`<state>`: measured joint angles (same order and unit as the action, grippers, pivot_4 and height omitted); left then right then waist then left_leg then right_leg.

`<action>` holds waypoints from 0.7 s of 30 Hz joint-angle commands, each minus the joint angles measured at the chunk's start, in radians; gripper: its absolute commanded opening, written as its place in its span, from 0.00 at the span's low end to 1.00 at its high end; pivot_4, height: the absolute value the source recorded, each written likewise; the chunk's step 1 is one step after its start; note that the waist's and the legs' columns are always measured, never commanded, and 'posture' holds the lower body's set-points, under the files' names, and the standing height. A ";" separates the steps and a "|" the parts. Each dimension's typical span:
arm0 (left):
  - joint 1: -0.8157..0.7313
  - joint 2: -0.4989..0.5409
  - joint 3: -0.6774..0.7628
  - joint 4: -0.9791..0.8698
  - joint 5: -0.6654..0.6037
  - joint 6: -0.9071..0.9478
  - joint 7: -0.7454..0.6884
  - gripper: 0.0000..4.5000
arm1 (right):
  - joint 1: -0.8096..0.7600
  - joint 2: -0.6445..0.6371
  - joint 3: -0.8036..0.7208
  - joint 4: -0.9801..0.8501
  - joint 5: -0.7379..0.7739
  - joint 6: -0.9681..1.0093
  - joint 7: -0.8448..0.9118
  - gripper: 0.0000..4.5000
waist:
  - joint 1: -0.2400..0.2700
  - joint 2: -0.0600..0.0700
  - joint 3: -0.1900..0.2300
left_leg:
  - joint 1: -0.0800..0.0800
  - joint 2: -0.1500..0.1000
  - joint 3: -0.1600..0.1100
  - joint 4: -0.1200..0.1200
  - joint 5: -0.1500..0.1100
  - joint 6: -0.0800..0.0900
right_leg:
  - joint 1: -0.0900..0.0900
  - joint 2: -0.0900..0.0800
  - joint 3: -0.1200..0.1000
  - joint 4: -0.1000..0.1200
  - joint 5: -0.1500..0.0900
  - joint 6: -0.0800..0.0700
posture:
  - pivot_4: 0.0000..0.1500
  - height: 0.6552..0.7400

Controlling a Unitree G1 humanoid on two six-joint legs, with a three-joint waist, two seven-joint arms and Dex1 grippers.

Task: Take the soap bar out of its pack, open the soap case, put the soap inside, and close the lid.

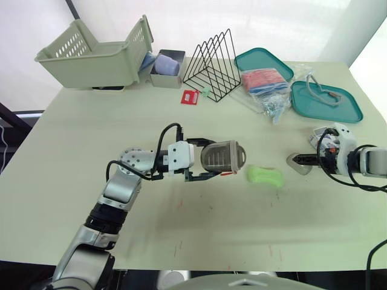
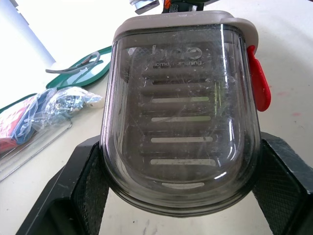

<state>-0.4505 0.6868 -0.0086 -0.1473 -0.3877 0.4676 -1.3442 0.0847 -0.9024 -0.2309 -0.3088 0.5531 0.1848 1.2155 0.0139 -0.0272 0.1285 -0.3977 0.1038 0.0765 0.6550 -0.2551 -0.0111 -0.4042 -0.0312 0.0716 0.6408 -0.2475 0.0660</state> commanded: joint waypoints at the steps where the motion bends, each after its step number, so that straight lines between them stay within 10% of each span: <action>1: 0.255 0.059 0.209 -0.159 -0.085 0.019 0.075 0.99 | -0.158 -0.047 0.133 -0.054 -0.094 0.137 -0.075 1.00 | -0.001 -0.001 0.000 | 0.001 0.000 0.001 0.000 0.000 0.000 | 0.000 0.000 0.000 0.000 0.000 0.000 | 1.00 1.00; 21: 0.605 -0.016 0.250 -0.171 -0.122 -0.289 0.093 0.99 | -0.553 0.033 0.551 0.139 -0.380 0.427 -0.116 1.00 | 0.003 -0.003 -0.002 | -0.001 0.000 0.002 -0.001 0.000 0.000 | -0.004 -0.002 0.000 0.001 -0.003 -0.006 | 1.00 1.00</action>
<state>0.1598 0.6745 0.2504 -0.2859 -0.4937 0.2029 -1.2608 -0.4546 -0.8687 0.3208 -0.1718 0.1912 0.6073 1.1009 0.0170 -0.0300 0.1269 -0.3992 0.1037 0.0791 0.6540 -0.2552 -0.0111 -0.4082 -0.0329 0.0714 0.6419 -0.2508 0.0605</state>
